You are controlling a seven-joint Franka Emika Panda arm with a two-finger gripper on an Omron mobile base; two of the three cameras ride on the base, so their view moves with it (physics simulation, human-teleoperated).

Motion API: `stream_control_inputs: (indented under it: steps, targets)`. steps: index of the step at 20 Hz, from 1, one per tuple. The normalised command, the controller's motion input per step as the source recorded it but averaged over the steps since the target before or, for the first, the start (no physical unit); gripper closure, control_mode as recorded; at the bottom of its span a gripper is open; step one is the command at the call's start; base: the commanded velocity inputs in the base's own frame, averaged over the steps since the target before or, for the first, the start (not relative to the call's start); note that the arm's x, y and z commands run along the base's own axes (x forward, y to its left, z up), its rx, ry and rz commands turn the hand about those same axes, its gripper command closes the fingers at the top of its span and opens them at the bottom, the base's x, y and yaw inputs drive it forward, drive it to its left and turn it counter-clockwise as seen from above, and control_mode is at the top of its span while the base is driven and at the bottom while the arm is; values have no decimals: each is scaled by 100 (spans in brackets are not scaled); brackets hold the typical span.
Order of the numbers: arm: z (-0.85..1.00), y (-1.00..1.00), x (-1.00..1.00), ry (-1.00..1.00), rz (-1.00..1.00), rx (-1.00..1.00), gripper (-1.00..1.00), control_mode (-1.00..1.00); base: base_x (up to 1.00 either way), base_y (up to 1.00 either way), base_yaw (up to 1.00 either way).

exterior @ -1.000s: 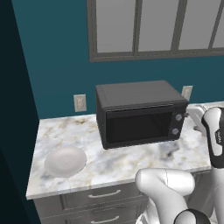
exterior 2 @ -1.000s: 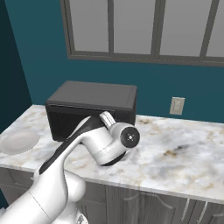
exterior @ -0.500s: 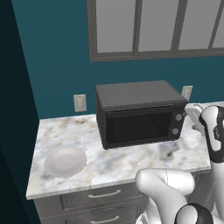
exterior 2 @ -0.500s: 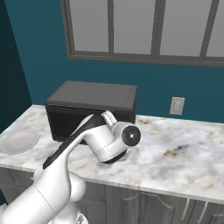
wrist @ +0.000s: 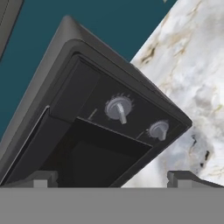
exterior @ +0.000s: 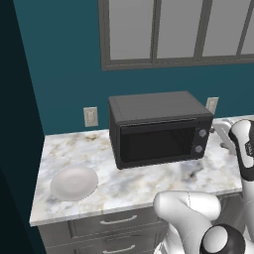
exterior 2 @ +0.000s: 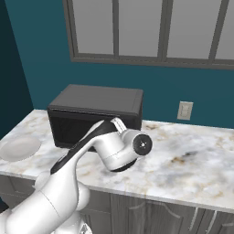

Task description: Pull the toaster oven rack outwards. Pick up the baguette from the plate and place it on the toaster oven rack. Close the toaster oven door fully and set the temperature to the lowest setting.

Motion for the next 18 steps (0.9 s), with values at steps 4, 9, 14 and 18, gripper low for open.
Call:
stream_control_inputs:
  steps: [4,9,14,18]
  targets:
    - [-1,-2,16,-1,0,0,-100,-100,0,0,0]
    - [-1,0,12,-2,0,0,-100,-100,0,0,0]
    - [-6,0,9,-2,0,0,-100,-100,0,0,0]
    - [-11,0,18,0,0,0,-100,-100,0,0,0]
